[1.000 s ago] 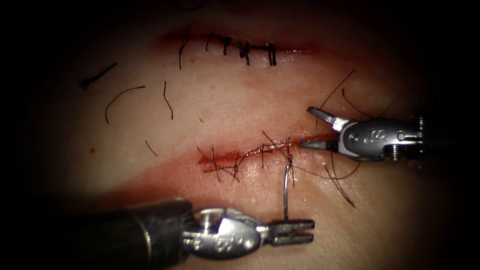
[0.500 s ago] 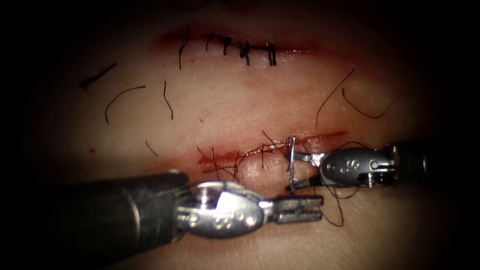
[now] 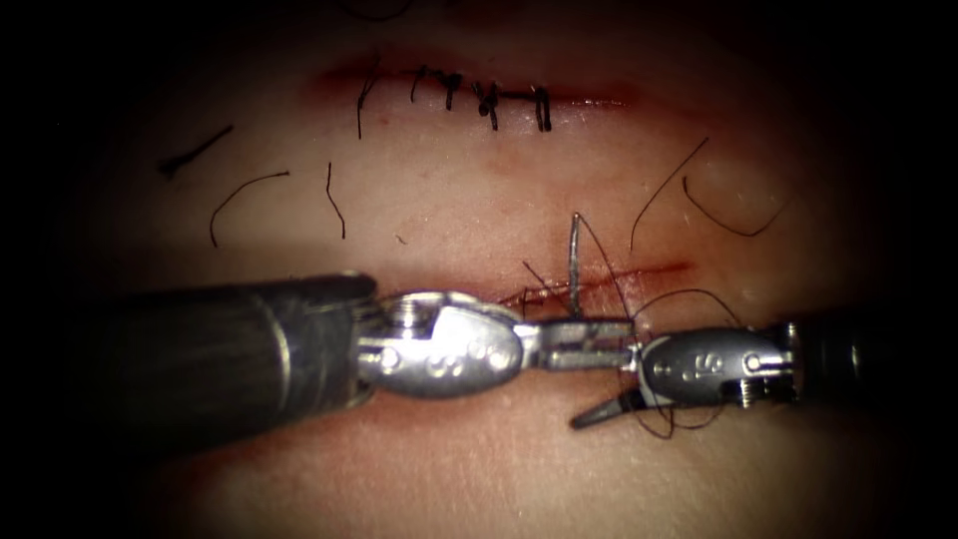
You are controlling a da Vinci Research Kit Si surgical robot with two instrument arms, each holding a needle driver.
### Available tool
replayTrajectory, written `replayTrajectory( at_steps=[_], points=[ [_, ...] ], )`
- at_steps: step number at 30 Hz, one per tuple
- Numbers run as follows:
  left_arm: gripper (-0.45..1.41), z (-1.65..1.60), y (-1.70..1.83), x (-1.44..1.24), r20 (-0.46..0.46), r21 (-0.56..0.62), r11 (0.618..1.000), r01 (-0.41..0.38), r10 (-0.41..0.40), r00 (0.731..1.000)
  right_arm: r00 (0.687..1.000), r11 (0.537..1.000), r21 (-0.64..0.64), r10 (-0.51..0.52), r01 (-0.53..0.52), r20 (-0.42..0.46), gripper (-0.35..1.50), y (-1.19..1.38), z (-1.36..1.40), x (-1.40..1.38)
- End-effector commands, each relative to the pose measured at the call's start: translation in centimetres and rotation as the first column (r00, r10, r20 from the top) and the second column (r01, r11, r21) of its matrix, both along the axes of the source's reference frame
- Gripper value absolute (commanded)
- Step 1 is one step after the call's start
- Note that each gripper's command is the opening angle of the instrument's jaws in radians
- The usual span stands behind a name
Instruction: Wound Closure
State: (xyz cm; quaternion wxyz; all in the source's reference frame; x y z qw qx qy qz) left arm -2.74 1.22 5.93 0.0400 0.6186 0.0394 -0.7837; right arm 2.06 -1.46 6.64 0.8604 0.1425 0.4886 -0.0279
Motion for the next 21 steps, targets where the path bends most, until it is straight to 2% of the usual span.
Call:
replayTrajectory(
  at_steps=[1, 7, 14, 18, 21],
  points=[
    [-0.45, 0.11, 0.02, -0.04, -0.005, 0.0, 1.0, 0.001, -0.001, 1.0, 1.0, 1.0, 0.011, -0.005, 0.005, -0.021, 0.61, -0.09, 0.04, 0.02],
    [-0.45, 0.44, 0.23, 0.1, -0.026, -0.004, 1.0, 0.003, -0.003, 1.0, 0.991, 0.998, 0.055, 0.017, -0.01, -0.135, 0.59, -0.11, -0.01, -0.01],
    [-0.45, 0.76, 0.29, 0.1, -0.036, -0.024, 1.0, 0.001, -0.002, 0.999, 0.972, 0.996, 0.088, 0.038, -0.018, -0.232, 0.57, -0.15, -0.07, 0.14],
    [-0.45, 0.91, 0.29, 0.11, -0.043, -0.021, 1.0, 0.002, -0.003, 0.999, 0.947, 0.992, 0.117, 0.073, -0.037, -0.314, 0.56, -0.15, -0.17, 0.14],
    [-0.45, 0.99, 0.27, 0.12, -0.047, -0.016, 1.0, 0.004, -0.005, 0.999, 0.921, 0.987, 0.147, 0.111, -0.06, -0.373, 0.44, -0.09, -0.22, 0.09]
  ],
)
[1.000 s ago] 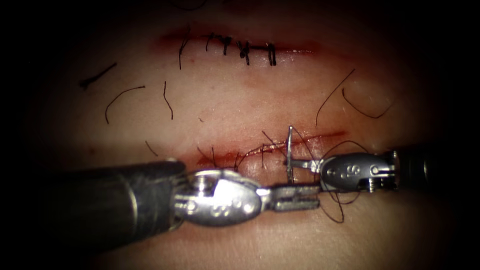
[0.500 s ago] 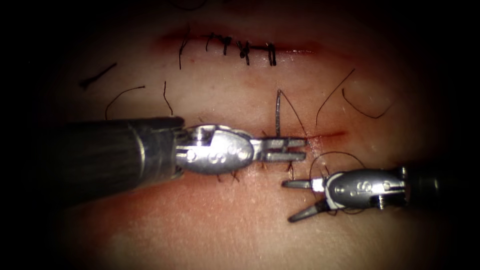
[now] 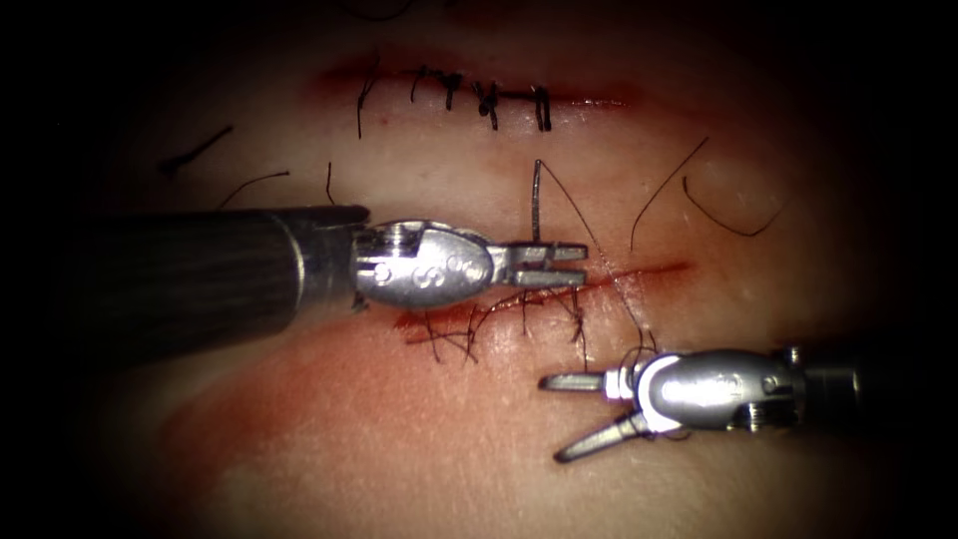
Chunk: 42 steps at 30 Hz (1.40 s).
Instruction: Wound Closure
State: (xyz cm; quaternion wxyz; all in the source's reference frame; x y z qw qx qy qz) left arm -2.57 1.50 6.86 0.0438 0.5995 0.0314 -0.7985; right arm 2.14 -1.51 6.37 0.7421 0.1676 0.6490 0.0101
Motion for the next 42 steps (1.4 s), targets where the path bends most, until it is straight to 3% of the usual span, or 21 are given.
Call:
replayTrajectory(
  at_steps=[1, 7, 11, 16, 20, 28, 31, 34, 36, 42],
  points=[
    [-0.45, 0.08, -0.02, -0.05, -0.002, 0.003, 1.0, -0.002, 0.002, 1.0, 0.999, 1.0, 0.019, 0.025, -0.024, -0.037, 0.36, -0.01, 0.03, -0.03],
    [-0.45, 0.18, -0.1, 0.02, -0.004, 0.01, 1.0, -0.004, 0.004, 1.0, 0.977, 0.985, 0.077, 0.166, -0.157, -0.132, 0.34, 0.2, -0.05, -0.34],
    [-0.45, 0.22, -0.11, 0.03, -0.007, 0.019, 1.0, -0.002, 0.002, 1.0, 0.955, 0.963, 0.096, 0.262, -0.251, -0.14, 0.36, 0.36, -0.04, -0.46],
    [-0.45, 0.26, -0.22, -0.07, -0.019, 0.019, 1.0, 0.008, -0.008, 1.0, 0.929, 0.927, 0.065, 0.37, -0.369, -0.003, 0.42, 0.47, 0.08, -0.5],
    [-0.45, 0.3, -0.31, -0.12, -0.011, 0.027, 1.0, 0.001, -0.001, 1.0, 0.889, 0.891, 0.03, 0.449, -0.453, 0.09, 0.41, 0.6, 0.19, -0.6],
    [-0.45, 0.38, -0.48, -0.19, -0.012, 0.044, 0.999, 0.0, 0.0, 1.0, 0.813, 0.822, 0.044, 0.552, -0.568, 0.187, 0.41, 0.78, 0.36, -0.74],
    [-0.45, 0.4, -0.52, -0.2, -0.01, 0.046, 0.999, -0.003, 0.004, 1.0, 0.77, 0.777, 0.09, 0.588, -0.622, 0.246, 0.41, 0.81, 0.42, -0.79],
    [-0.45, 0.42, -0.56, -0.21, -0.009, 0.05, 0.999, -0.004, 0.005, 1.0, 0.707, 0.713, 0.118, 0.634, -0.691, 0.312, 0.47, 0.84, 0.48, -0.83],
    [-0.45, 0.42, -0.56, -0.23, -0.01, 0.05, 0.999, -0.003, 0.004, 1.0, 0.66, 0.669, 0.119, 0.66, -0.734, 0.358, 0.61, 0.85, 0.55, -0.83],
    [-0.45, 0.39, -0.5, -0.29, -0.006, 0.075, 0.997, -0.003, 0.003, 1.0, 0.579, 0.6, 0.127, 0.66, -0.79, 0.478, 0.96, 0.91, 0.73, -0.78]
  ],
)
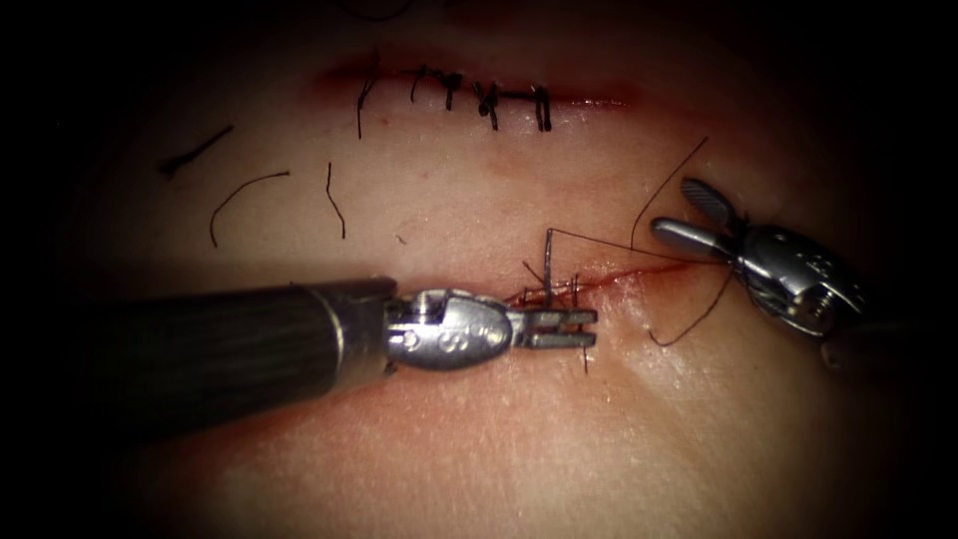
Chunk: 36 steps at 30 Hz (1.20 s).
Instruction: Wound Closure
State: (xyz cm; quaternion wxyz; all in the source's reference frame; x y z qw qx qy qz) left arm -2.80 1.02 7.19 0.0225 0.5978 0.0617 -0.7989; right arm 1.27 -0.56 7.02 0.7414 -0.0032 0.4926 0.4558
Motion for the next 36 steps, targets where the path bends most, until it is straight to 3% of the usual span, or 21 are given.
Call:
replayTrajectory(
  at_steps=[1, 16, 29, 36],
  points=[
    [-0.45, 0.06, -0.02, -0.07, 0.002, 0.001, 1.0, 0.0, 0.0, 1.0, 1.0, 1.0, 0.019, 0.008, -0.008, 0.015, 0.98, -0.03, 0.11, 0.1],
    [-0.45, 0.04, -0.01, -0.15, 0.005, 0.003, 1.0, -0.001, 0.001, 1.0, 0.991, 0.99, 0.095, 0.096, -0.105, 0.093, 1.18, 0.25, 0.47, 0.09],
    [-0.45, 0.08, 0.03, -0.21, 0.003, 0.002, 1.0, 0.003, -0.003, 1.0, 0.988, 0.988, 0.106, 0.103, -0.115, 0.117, 1.16, 0.15, 0.6, -0.2],
    [-0.45, 0.09, 0.01, -0.21, 0.003, 0.001, 1.0, 0.003, -0.003, 1.0, 0.989, 0.988, 0.112, 0.096, -0.109, 0.112, 1.16, 0.07, 0.54, -0.31]
  ],
)
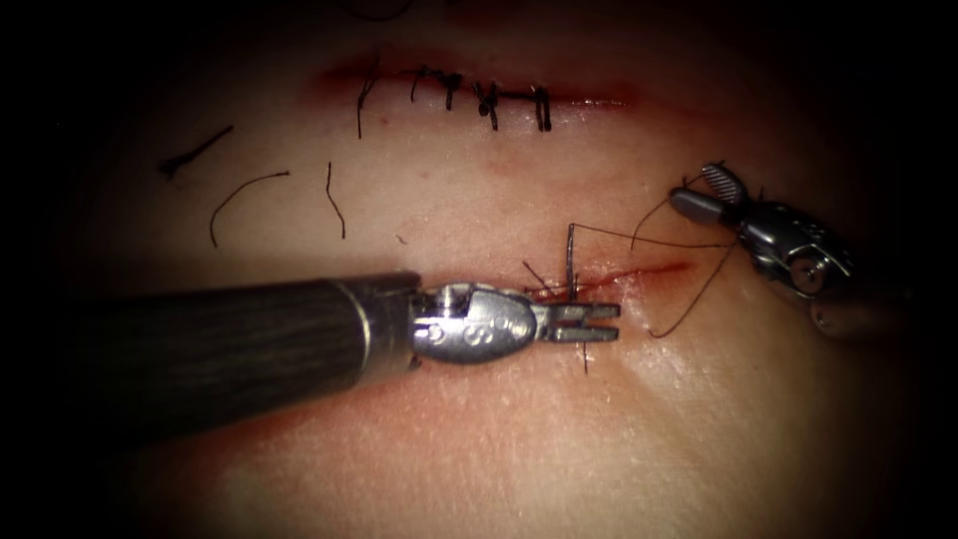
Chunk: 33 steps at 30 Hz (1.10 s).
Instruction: Wound Closure
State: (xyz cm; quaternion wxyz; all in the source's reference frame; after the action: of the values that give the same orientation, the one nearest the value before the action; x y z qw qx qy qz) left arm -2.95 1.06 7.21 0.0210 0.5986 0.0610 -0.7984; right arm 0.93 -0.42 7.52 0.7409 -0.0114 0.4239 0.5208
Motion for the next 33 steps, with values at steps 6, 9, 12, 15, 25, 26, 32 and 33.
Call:
replayTrajectory(
  at_steps=[6, 9, 12, 15, 25, 26, 32, 33],
  points=[
    [-0.45, 0.07, -0.04, -0.06, 0.002, -0.002, 1.0, 0.001, -0.001, 1.0, 1.0, 1.0, 0.004, 0.0, 0.0, 0.001, 1.14, -0.12, -0.01, -0.01],
    [-0.45, 0.07, -0.05, -0.07, 0.002, -0.003, 1.0, 0.001, -0.001, 1.0, 1.0, 1.0, 0.006, -0.001, 0.001, -0.003, 1.14, -0.1, 0.0, 0.01],
    [-0.45, 0.07, -0.05, -0.07, 0.002, -0.003, 1.0, 0.001, -0.001, 1.0, 1.0, 1.0, 0.006, -0.002, 0.002, -0.005, 1.14, -0.09, 0.01, 0.03],
    [-0.45, 0.07, -0.05, -0.06, 0.002, -0.003, 1.0, 0.0, 0.0, 1.0, 1.0, 1.0, 0.008, -0.009, 0.01, -0.009, 1.14, -0.12, -0.01, 0.0],
    [-0.45, 0.09, -0.03, -0.1, 0.003, -0.002, 1.0, 0.001, -0.001, 1.0, 1.0, 1.0, 0.009, -0.022, 0.022, -0.019, 1.13, -0.25, -0.13, -0.1],
    [-0.45, 0.08, -0.04, -0.1, 0.003, -0.002, 1.0, 0.001, -0.001, 1.0, 1.0, 1.0, 0.009, -0.023, 0.023, -0.021, 1.13, -0.25, -0.13, -0.1],
    [-0.45, 0.08, -0.05, -0.09, 0.004, -0.003, 1.0, 0.0, 0.0, 1.0, 0.999, 1.0, 0.012, -0.024, 0.025, -0.03, 1.13, -0.28, -0.15, -0.08],
    [-0.45, 0.08, -0.05, -0.09, 0.004, -0.002, 1.0, 0.0, 0.0, 1.0, 0.999, 1.0, 0.013, -0.024, 0.024, -0.029, 1.13, -0.27, -0.15, -0.07]
  ],
)
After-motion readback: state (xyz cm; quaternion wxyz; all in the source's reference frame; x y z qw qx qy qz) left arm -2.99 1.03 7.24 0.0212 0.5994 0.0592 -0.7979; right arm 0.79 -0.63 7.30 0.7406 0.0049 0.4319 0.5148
